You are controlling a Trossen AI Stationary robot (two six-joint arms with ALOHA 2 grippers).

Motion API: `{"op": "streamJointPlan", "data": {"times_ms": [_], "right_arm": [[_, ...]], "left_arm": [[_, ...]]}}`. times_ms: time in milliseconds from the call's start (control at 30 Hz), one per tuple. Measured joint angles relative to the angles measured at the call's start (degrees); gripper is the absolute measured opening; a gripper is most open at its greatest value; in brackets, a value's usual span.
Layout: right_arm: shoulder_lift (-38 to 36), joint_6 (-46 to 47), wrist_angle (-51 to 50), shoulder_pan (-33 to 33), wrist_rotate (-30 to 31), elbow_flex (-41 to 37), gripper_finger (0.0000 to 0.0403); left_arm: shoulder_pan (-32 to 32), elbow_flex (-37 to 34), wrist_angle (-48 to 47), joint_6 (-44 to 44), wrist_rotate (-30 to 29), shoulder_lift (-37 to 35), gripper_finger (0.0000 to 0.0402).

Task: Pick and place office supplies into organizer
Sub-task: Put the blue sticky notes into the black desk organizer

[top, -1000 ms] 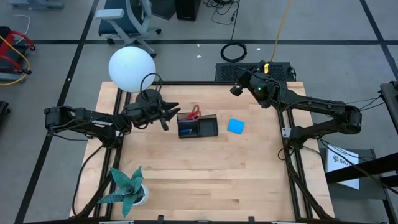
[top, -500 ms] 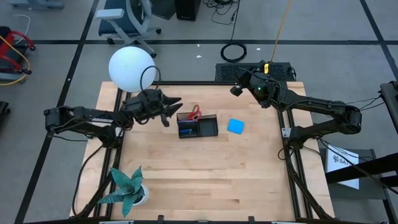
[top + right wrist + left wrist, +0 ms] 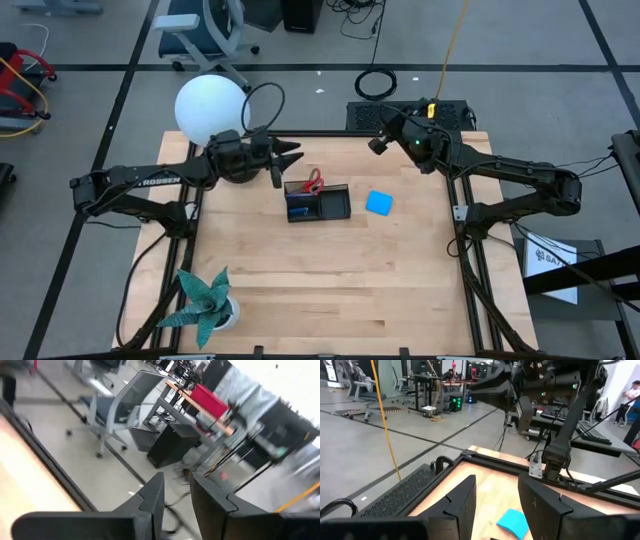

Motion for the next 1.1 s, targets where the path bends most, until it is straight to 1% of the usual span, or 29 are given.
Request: {"op": "streamJointPlan", "data": {"times_ms": [100, 167, 233, 300, 467, 567, 633, 700, 800, 867, 1000, 1100], "right_arm": [[0.0, 10.4, -1.7, 0.0, -0.2, 0.0, 0.0084], [0.0, 15.7, -3.5, 0.0, -1.3, 0.0, 0.0084], [0.0, 18.9, -6.4, 0.0, -4.0, 0.0, 0.0084], [0.0, 19.2, -9.0, 0.0, -8.1, 0.0, 0.0084], [0.0, 16.9, -15.2, 0.0, -19.8, 0.0, 0.0084], [0.0, 15.1, -20.8, 0.0, -27.2, 0.0, 0.0084], [0.0, 12.3, -25.4, 0.0, -31.0, 0.0, 0.0084], [0.0, 9.9, -29.6, 0.0, -33.6, 0.0, 0.0084], [0.0, 7.0, -32.9, 0.3, -34.3, -2.2, 0.0084], [0.0, 6.1, -32.8, 0.4, -34.2, -4.3, 0.0084], [0.0, 1.9, -27.1, 0.4, -34.3, -10.5, 0.0084], [0.0, -6.8, -22.6, 0.4, -34.5, -14.9, 0.0084]], "left_arm": [[0.0, 0.1, -0.3, -0.1, 0.0, 0.0, 0.0152], [0.0, 0.1, -0.6, -0.1, 0.0, 0.0, 0.0152], [0.0, 0.1, -0.7, -0.1, 0.0, 0.0, 0.0152], [0.0, 0.1, -0.9, -0.5, 0.0, 0.0, 0.0152], [-0.5, 0.1, -2.0, -0.6, -0.1, 0.0, 0.0152], [-0.5, 0.1, -1.9, -0.6, -0.1, 0.0, 0.0152], [-0.5, 0.1, -2.0, -0.6, -0.2, 0.0, 0.0152], [-0.5, 0.1, -2.2, -0.6, -0.2, 0.0, 0.0152], [-0.5, 0.1, -2.4, -0.7, -0.2, 0.0, 0.0152], [-0.5, 0.1, -2.4, -0.7, -0.2, 0.0, 0.0152], [-0.5, 0.1, -2.4, -0.7, -0.2, 0.0, 0.0152], [-0.5, 0.1, -2.5, -0.9, -0.2, 0.0, 0.0152]]}}
